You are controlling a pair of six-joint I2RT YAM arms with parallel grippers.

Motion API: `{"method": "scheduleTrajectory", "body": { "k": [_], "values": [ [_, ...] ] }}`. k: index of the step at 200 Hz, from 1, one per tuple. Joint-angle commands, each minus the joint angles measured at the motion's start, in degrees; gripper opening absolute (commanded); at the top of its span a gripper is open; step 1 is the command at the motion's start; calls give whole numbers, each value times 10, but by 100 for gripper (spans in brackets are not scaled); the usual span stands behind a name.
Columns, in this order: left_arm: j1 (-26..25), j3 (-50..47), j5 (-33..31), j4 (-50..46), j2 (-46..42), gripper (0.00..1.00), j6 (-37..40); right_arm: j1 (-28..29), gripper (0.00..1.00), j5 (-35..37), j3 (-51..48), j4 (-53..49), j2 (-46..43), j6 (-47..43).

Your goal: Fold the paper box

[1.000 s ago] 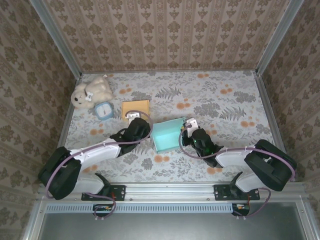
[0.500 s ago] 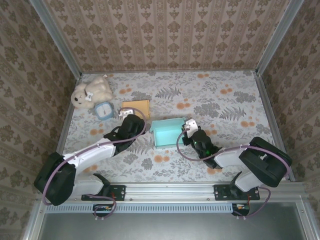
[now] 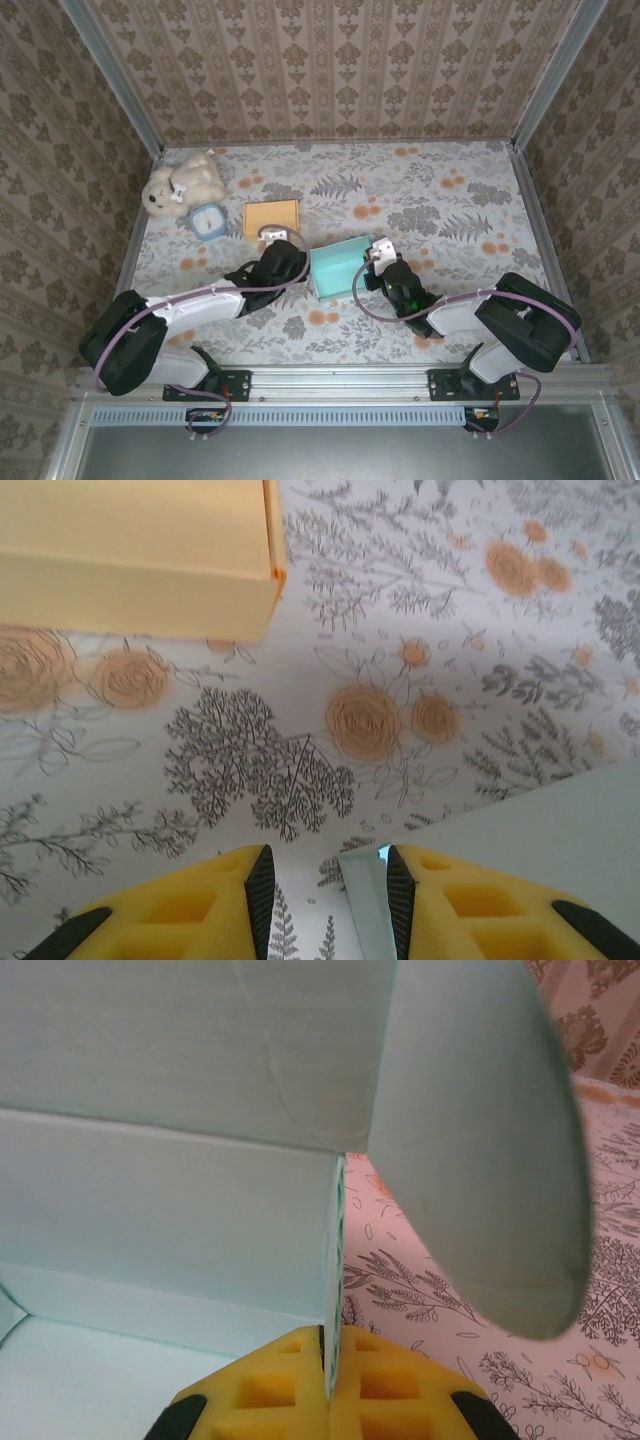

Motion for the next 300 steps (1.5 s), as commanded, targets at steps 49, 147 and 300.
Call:
{"method": "scheduleTrajectory", "body": {
  "k": [49,147,300],
  "values": [
    [-19,-13,-11,27,26,37,-19,40,0,35,-29,39,37,36],
    [-36,-52,-32,26,26,37,-20,109,1,96,-55,92,124,50],
    [-31,-82,-120,-112,-179,39,11,123,2,118,-40,176,164,-54]
  ]
}}
